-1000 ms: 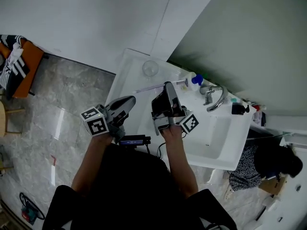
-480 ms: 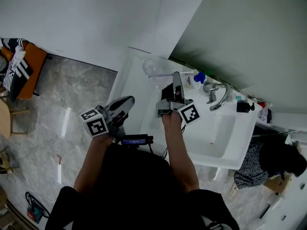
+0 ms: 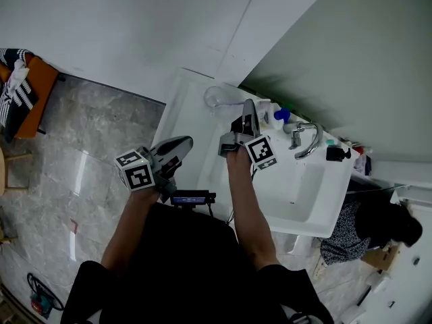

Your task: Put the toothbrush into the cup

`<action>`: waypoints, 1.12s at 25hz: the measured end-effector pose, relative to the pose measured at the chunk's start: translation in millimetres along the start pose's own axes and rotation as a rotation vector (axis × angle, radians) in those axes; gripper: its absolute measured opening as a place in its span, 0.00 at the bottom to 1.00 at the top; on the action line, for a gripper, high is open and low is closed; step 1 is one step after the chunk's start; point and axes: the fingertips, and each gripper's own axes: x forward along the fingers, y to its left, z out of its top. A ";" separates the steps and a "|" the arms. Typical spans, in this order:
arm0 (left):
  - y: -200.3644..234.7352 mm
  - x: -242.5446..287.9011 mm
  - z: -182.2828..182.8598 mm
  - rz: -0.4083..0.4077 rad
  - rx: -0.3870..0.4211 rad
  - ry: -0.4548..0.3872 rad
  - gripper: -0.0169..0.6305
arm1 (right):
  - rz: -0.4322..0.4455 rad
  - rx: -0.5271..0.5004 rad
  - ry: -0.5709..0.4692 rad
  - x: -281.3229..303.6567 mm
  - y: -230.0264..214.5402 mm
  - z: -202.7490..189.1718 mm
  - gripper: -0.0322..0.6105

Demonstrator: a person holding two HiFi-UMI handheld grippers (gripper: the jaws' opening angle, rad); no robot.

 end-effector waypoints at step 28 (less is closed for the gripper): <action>6.0 -5.0 4.3 -0.008 -0.006 0.002 0.04 | -0.146 -0.026 0.176 13.2 -43.6 -51.9 0.11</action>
